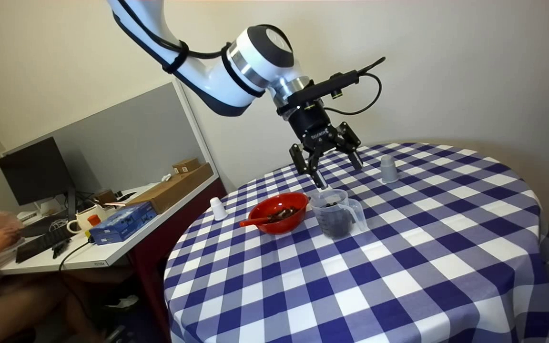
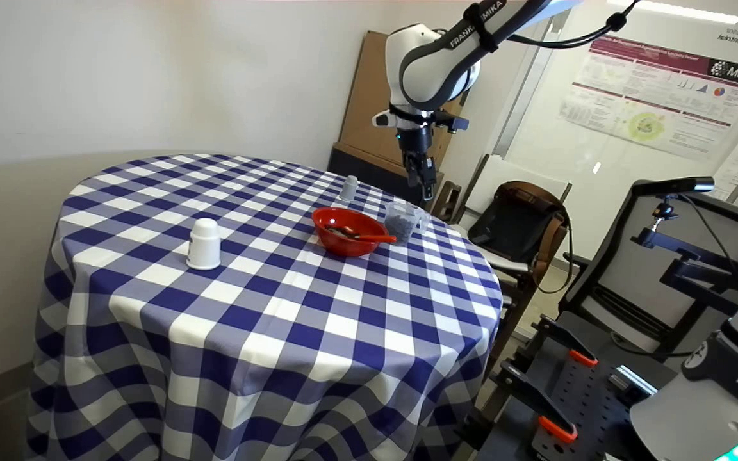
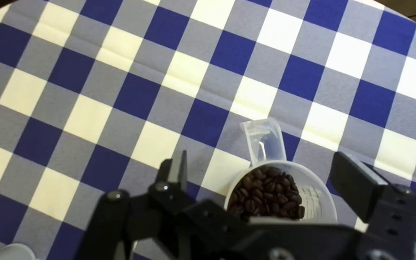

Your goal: Pour some of the beans in the jar into the red bowl

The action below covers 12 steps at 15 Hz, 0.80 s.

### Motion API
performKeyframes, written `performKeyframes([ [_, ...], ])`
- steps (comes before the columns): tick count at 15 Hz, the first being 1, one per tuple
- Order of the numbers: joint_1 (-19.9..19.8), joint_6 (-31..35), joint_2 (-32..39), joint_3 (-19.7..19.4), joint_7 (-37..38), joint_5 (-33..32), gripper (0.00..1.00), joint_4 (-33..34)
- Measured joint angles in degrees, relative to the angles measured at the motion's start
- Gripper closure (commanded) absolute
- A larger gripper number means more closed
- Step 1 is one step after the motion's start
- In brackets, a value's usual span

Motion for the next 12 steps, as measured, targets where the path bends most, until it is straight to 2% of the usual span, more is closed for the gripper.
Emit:
performKeyframes([
  [6, -0.13, 5.88, -1.06, 0.00, 0.01, -0.56, 0.00, -3.30],
  [12, -0.50, 7.13, -2.50, -0.27, 0.01, -0.56, 0.00, -6.04],
])
